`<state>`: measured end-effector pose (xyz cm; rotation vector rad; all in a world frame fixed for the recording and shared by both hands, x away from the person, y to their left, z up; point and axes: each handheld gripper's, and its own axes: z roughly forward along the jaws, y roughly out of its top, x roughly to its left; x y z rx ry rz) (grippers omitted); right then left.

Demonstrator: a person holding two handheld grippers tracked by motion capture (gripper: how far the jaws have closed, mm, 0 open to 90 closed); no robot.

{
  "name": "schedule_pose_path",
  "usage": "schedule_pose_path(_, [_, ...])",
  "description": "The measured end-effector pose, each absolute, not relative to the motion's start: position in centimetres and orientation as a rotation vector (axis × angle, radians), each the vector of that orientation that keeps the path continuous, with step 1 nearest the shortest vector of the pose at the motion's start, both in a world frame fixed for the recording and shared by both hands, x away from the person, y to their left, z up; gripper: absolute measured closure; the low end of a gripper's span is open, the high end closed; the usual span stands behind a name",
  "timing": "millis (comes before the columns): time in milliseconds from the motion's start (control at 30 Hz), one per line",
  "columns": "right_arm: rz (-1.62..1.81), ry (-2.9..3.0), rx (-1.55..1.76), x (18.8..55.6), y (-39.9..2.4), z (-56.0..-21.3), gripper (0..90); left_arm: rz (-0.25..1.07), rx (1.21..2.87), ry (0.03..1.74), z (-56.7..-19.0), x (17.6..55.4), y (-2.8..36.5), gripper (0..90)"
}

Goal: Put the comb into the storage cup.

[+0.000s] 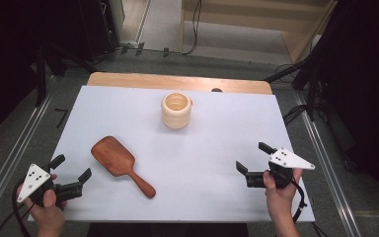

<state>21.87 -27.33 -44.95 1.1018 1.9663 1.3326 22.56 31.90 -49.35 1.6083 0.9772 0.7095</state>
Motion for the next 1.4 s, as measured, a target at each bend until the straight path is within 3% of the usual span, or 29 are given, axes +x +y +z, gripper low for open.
schedule_pose_path(1400, [1.399, 2.214, 0.87, 25.6, -15.8, -41.5, 0.0, 0.695, 1.607, 0.962, -49.4, 22.5, 32.0, 0.0])
